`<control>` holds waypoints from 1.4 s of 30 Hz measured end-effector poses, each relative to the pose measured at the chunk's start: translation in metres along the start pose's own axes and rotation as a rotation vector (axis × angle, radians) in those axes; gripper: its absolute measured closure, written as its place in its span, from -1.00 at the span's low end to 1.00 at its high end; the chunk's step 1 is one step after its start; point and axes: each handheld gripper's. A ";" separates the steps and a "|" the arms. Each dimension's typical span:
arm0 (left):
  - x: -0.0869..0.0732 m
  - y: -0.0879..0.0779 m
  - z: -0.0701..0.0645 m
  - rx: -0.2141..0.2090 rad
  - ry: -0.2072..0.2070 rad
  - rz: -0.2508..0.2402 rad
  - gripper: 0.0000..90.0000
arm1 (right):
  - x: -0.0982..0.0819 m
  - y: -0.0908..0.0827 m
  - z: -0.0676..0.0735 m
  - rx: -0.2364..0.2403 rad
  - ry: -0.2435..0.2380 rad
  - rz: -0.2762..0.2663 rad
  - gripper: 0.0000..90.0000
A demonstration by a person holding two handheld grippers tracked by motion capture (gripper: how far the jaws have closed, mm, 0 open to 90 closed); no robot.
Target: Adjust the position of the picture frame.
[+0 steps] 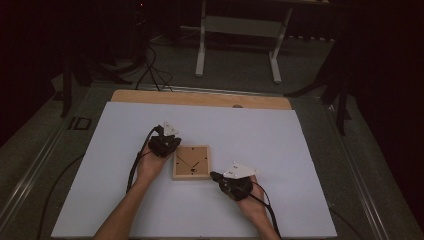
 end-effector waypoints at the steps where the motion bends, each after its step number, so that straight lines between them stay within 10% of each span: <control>1: 0.000 0.000 0.000 0.001 0.003 0.005 0.99 | 0.000 0.002 0.002 0.003 -0.005 0.006 0.99; 26: -0.002 0.006 0.008 -0.038 -0.023 0.021 0.99 | -0.005 0.025 0.007 -0.007 -0.076 0.105 1.00; 42: -0.014 -0.009 0.005 -0.052 -0.023 0.032 0.99 | 0.000 0.024 -0.012 -0.091 -0.018 0.101 1.00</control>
Point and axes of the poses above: each handheld gripper's, and its own axes: y roughly forward along the jaws, x roughly out of its top, z roughly to its left, and after that the axes turned 10 degrees about y, right-handed
